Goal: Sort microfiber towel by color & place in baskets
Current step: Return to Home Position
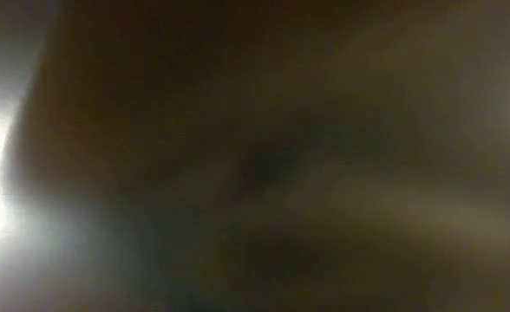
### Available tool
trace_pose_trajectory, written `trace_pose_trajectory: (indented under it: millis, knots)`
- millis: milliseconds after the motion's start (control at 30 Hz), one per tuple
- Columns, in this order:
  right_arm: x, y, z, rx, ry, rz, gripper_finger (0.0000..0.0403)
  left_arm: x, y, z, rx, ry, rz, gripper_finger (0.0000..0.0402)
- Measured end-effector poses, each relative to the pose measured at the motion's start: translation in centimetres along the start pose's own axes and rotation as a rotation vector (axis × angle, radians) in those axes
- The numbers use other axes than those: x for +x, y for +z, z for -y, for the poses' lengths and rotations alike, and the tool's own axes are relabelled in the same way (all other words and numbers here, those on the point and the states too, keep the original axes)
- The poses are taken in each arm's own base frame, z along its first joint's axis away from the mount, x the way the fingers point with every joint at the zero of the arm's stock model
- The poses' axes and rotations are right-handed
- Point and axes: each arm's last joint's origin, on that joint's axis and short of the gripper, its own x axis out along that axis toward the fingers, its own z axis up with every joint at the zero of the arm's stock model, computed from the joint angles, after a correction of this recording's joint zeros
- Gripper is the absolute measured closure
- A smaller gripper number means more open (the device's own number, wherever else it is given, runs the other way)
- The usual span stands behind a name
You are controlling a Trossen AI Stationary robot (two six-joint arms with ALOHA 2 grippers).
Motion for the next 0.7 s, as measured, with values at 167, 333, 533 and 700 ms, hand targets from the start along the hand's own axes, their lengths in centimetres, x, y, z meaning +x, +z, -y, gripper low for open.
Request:
trace_pose_trajectory:
  millis: [167, 333, 533, 700]
  knots:
    - [-0.1, -0.5, 0.3, 0.001, -0.029, -0.006, 0.0344, -0.4, -0.5, 0.3, 0.008, 0.025, 0.012, 0.0246]
    - [-0.1, -0.5, 0.4, -0.010, -0.055, 0.003, 0.0344, -0.6, -1.3, 1.1, 0.038, 0.060, 0.038, 0.0246]
    - [-0.1, -0.5, 0.4, -0.010, -0.055, 0.003, 0.0344, 0.5, -3.5, 2.7, 0.089, 0.135, 0.049, 0.0246]
    - [-0.1, -0.5, 0.4, -0.010, -0.055, 0.003, 0.0344, 1.5, -5.5, 3.2, 0.041, 0.205, 0.071, 0.0246]
